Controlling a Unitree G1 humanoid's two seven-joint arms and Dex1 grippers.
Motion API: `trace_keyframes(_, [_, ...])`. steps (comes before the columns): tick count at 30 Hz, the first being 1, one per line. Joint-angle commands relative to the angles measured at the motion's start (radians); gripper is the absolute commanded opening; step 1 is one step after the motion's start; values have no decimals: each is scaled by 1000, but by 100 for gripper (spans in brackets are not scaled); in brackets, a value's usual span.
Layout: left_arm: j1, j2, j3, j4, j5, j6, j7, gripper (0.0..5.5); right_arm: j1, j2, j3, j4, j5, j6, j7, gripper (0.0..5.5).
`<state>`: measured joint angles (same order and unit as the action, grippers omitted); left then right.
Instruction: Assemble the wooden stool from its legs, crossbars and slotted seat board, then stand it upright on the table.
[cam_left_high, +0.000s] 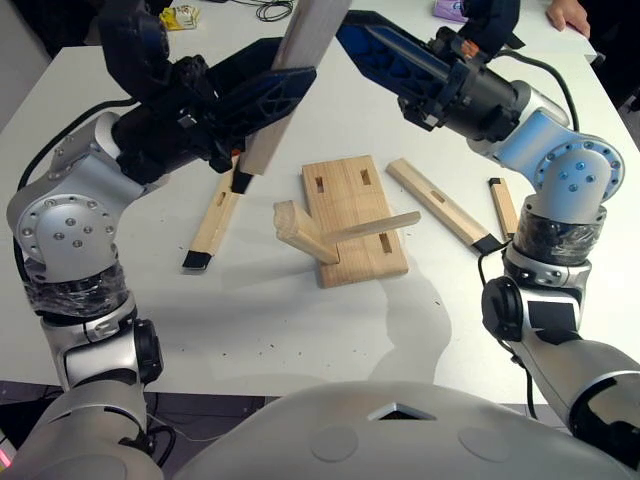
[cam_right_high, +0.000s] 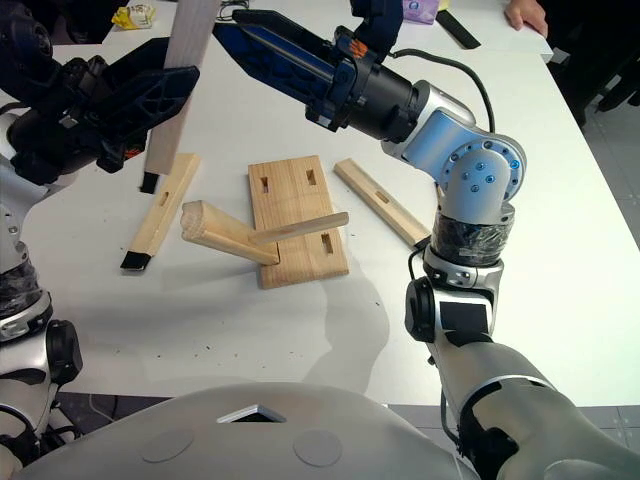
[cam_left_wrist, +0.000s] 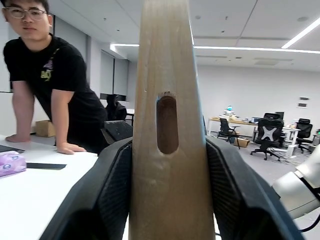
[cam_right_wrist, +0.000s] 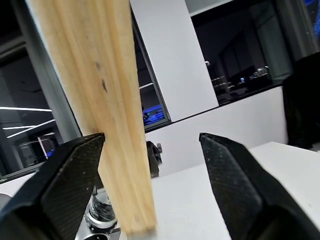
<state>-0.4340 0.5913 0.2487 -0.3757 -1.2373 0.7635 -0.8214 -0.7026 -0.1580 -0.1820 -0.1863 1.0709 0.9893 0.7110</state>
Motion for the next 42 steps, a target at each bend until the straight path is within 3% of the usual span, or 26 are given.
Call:
trace_keyframes(1, [-9,6,-33,-19,-23,36,-13,202,-40,30,43,-63,45,-20,-11,350])
trace_keyframes(11, [-28,20,-38,2,16,19,-33,202,-10,-32,71,-101,81,-15,1,350])
trace_keyframes(17, [-33,107,-102,-4,237,-85,-168,202,-51,-113,98,-108,17,-38,6,350])
trace_keyframes(25, [-48,160,-197,9,452,-215,-293,202,-65,-232,316,-150,-230,-140,121,350])
trace_keyframes(31, [-87,161,-214,27,488,-228,-328,202,-40,-279,400,-151,-326,-189,198,350])
trace_keyframes(42, [-57,162,-250,27,575,-267,-374,202,-71,-263,393,-141,-336,-183,187,350])
